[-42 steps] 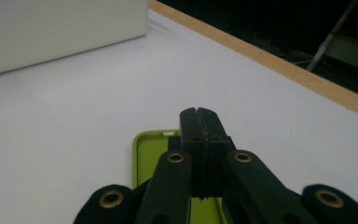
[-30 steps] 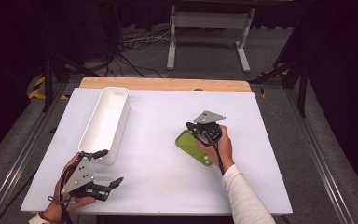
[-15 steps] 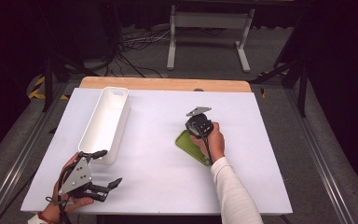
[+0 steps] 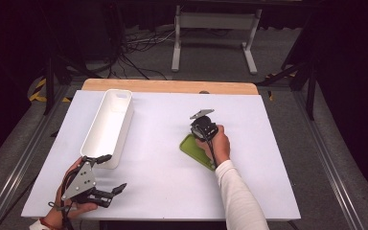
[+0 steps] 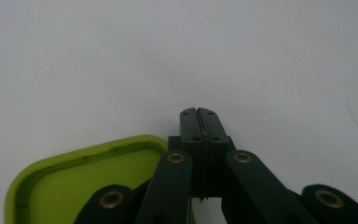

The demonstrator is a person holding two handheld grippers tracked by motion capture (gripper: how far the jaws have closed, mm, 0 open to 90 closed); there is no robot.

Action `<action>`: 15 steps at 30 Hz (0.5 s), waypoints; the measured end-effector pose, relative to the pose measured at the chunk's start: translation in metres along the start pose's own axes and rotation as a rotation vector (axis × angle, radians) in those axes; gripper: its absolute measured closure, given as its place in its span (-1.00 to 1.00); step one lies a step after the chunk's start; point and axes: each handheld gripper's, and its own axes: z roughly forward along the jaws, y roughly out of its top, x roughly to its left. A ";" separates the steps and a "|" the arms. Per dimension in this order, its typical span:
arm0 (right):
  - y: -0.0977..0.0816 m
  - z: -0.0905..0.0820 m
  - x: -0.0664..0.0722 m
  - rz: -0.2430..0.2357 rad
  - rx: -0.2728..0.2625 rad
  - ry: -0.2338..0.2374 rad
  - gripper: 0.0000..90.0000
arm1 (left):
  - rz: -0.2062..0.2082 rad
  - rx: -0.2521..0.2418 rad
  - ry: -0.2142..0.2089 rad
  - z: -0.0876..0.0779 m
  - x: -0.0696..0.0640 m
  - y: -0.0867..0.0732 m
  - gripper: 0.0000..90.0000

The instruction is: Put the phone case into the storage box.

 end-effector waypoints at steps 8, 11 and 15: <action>0.001 0.002 0.003 -0.025 0.006 -0.012 1.00 | 0.004 0.001 0.003 -0.001 0.000 0.000 -0.88; 0.002 0.002 0.006 -0.038 0.004 0.002 1.00 | 0.008 0.000 0.001 -0.001 0.001 0.000 -0.88; 0.004 0.001 0.013 -0.066 0.008 0.025 1.00 | 0.002 0.000 0.003 0.000 -0.001 0.000 -0.88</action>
